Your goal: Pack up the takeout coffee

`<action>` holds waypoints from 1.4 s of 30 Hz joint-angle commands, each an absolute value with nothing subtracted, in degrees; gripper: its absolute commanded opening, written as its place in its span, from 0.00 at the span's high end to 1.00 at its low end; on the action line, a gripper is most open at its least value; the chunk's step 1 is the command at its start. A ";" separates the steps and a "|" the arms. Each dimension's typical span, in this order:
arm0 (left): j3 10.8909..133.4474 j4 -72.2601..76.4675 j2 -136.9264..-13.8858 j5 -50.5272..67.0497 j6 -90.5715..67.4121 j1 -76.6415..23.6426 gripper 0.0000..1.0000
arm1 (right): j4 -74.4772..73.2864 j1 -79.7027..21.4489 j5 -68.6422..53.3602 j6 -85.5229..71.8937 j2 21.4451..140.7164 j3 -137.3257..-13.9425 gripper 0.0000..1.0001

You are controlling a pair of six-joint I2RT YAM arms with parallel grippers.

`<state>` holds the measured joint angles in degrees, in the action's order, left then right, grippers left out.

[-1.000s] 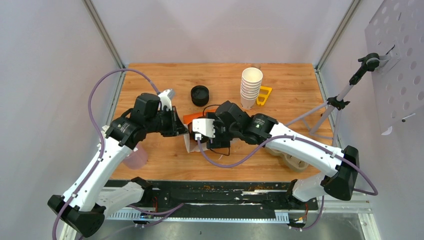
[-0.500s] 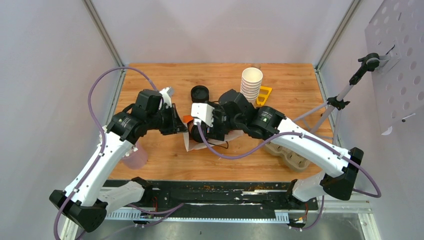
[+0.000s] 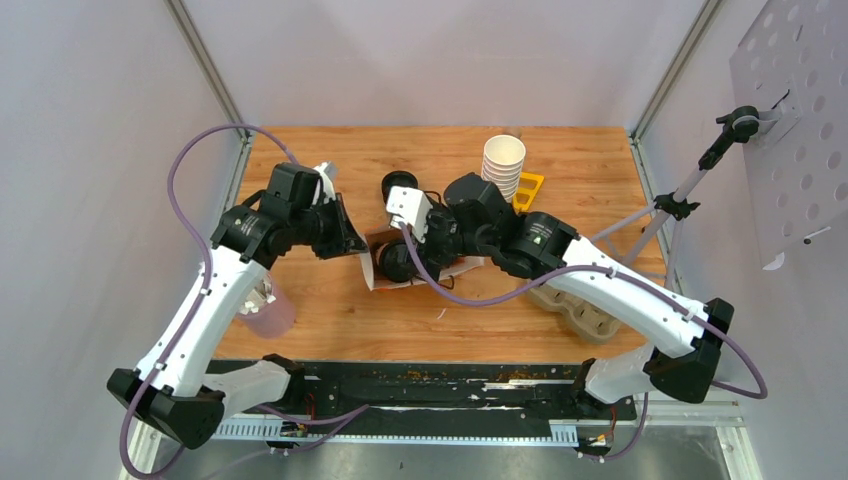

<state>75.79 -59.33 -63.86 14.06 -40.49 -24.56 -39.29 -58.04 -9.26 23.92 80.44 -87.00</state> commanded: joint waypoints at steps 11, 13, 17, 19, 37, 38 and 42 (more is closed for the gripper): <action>83.65 -63.85 -70.07 13.20 -43.10 -23.02 1.00 | -28.55 -55.56 -9.36 7.49 72.35 -85.54 0.29; 84.71 -64.06 -71.04 12.94 -42.86 -22.69 1.00 | -25.62 -55.57 -10.47 4.60 71.15 -84.09 0.29; 86.05 -64.24 -73.22 12.68 -41.75 -21.92 0.99 | -23.09 -55.52 -11.36 1.72 69.97 -82.69 0.28; 86.46 -64.42 -74.08 12.39 -41.22 -21.64 0.96 | -23.50 -55.50 -10.90 1.69 69.72 -82.69 0.28; 87.12 -61.35 -76.85 9.00 -38.41 -20.30 0.83 | -28.22 -55.04 -6.93 5.39 69.71 -83.47 0.26; 87.09 -61.08 -76.88 8.88 -38.28 -20.26 0.82 | -28.54 -54.96 -6.67 5.57 70.01 -83.68 0.26; 87.48 -60.19 -77.11 8.81 -37.48 -19.80 0.76 | -29.35 -54.63 -6.11 6.01 70.46 -84.10 0.26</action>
<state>85.73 -61.17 -76.71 10.41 -39.70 -20.51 -28.45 -55.22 -7.44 5.04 70.50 -82.04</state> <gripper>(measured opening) 0.206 0.739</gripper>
